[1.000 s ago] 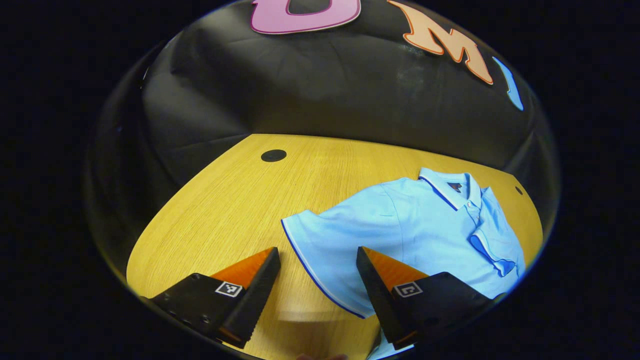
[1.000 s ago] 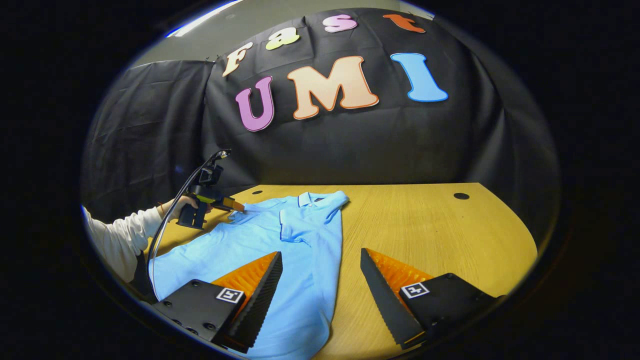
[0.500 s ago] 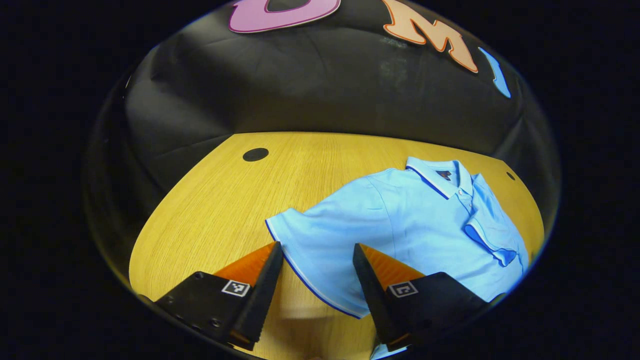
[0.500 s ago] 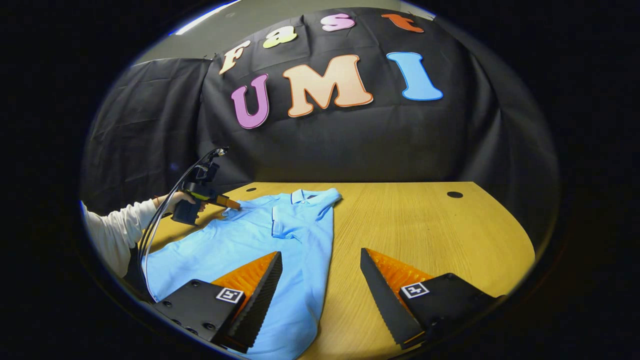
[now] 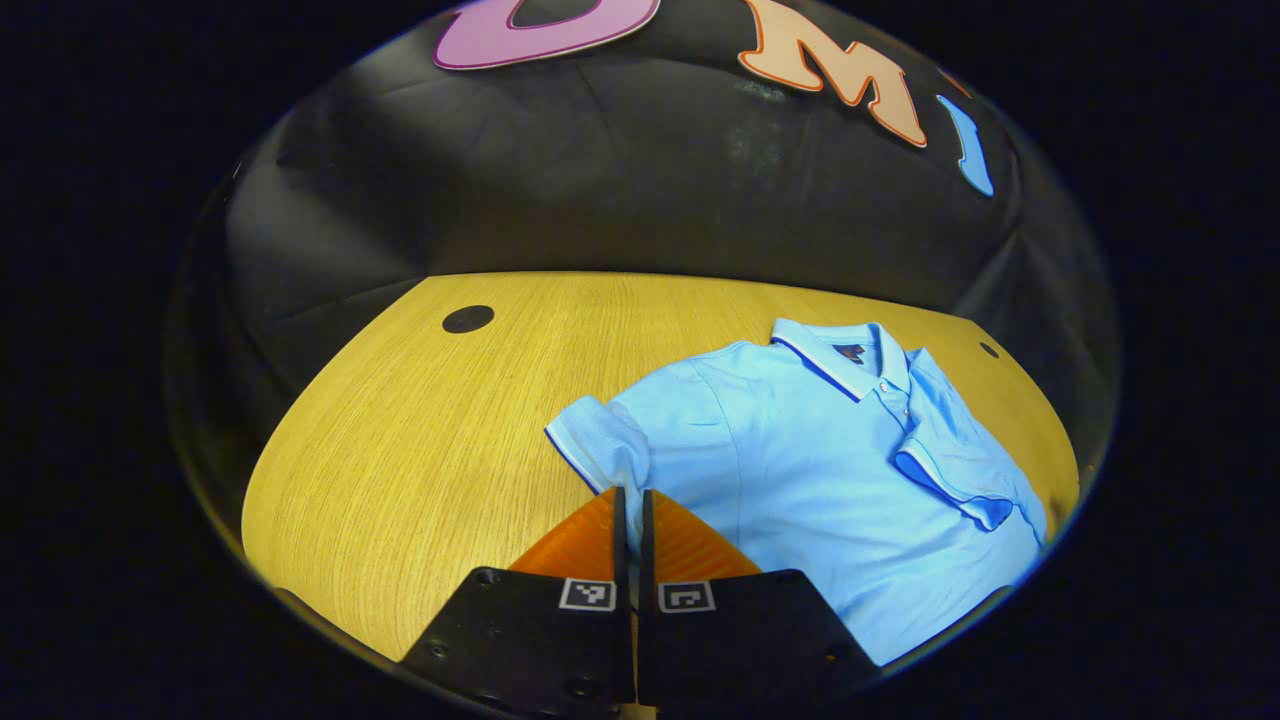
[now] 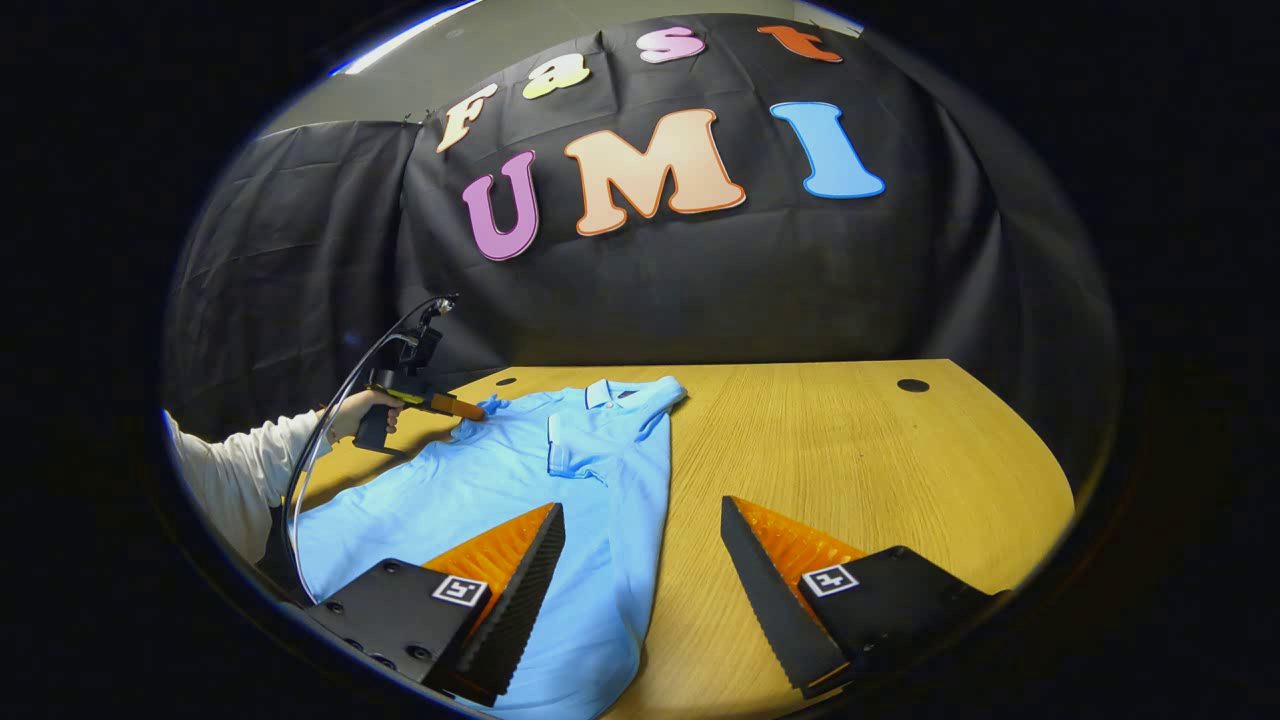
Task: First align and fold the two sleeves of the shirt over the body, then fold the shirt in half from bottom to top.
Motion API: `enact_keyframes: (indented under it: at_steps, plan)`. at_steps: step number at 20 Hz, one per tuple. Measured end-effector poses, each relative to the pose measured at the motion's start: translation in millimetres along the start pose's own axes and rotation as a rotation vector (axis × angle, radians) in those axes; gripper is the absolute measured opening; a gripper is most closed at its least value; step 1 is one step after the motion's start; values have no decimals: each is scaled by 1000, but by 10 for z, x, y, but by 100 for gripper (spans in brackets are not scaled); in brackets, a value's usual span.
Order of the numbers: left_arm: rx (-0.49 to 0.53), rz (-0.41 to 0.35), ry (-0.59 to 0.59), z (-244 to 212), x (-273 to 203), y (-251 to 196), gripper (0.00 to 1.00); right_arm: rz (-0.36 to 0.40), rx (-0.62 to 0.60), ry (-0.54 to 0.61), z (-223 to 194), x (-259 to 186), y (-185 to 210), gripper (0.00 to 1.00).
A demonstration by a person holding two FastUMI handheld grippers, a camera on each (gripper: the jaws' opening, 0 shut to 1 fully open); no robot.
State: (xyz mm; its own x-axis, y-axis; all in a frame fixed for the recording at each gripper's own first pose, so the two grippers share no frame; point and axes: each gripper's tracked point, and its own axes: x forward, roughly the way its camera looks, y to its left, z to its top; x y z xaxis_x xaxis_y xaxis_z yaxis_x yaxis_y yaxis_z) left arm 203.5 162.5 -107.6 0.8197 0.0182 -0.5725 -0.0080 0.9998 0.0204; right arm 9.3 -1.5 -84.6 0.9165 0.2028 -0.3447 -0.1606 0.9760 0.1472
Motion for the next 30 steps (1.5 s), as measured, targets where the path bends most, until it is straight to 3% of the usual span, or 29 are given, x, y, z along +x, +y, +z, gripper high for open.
enact_keyframes:
  at_steps: [3, 7, 12, 16, 22, 26, 27, 29, 30]
  plan:
    - [-25, -32, -78, 248, -59, -141, 1, 0, 5, -8, 36, -16, 4, 98]
    - [9, -156, -150, 611, -356, -758, 1, 9, 7, -2, 10, -14, 38, 98]
    - [197, -325, -213, 786, -652, -1840, 1, 24, 3, 9, -20, -3, 98, 98]
    - [347, -372, -159, 578, -570, -2443, 1, 40, 2, 10, -30, 9, 134, 98]
    - [346, -431, -110, 360, -316, -2968, 2, 56, 9, 12, -50, 41, 135, 98]
    - [303, -461, -101, 318, -416, -3079, 11, 55, 10, 23, -71, 52, 138, 98]
    - [293, -453, -105, 333, -451, -3056, 22, 55, 9, 25, -71, 52, 140, 98]
    - [283, -435, -124, 346, -586, -2990, 60, 59, 5, 25, -70, 26, 150, 98]
    - [284, -406, -143, 370, -674, -2902, 72, 62, 2, 26, -73, 17, 157, 98]
